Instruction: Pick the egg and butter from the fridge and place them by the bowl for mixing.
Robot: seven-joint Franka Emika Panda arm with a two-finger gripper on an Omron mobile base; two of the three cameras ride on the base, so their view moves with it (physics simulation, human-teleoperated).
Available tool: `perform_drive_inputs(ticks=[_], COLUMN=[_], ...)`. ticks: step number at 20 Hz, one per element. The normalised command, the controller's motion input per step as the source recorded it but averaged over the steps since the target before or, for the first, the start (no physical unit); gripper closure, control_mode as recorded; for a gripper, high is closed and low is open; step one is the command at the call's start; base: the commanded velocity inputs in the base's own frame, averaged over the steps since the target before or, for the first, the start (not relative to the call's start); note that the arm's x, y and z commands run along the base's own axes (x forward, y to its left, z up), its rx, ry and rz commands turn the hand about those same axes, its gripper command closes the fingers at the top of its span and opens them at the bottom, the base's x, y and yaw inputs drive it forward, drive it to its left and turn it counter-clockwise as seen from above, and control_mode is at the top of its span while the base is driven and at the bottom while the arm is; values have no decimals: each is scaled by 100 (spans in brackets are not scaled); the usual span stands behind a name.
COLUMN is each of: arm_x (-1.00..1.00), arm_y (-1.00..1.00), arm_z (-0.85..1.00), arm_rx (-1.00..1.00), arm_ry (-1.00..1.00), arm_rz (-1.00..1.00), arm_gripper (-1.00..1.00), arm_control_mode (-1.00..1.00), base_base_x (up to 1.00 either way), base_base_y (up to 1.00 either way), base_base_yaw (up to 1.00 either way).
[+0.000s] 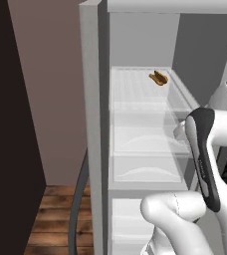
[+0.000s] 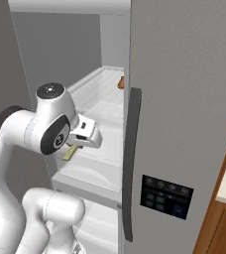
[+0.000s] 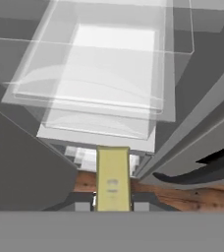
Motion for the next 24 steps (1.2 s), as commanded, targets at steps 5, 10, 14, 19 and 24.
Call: perform_drive_inputs(ticks=[5,10,14,19,24], arm_x=[-20,0,0,0,0], arm_y=[-1,0,0,0,0], arm_z=[-8,0,0,0,0], arm_rx=[0,0,0,0,0], arm_ry=[6,0,0,0,0], arm_rz=[-2,0,0,0,0], arm_gripper=[100,100,100,100,100], arm_control_mode=[-100,100,100,100,100], base_base_x=[0,0,-26,-56,-52], base_base_y=[0,0,0,-1,-7], base_base_yaw=[0,0,0,-2,-27])
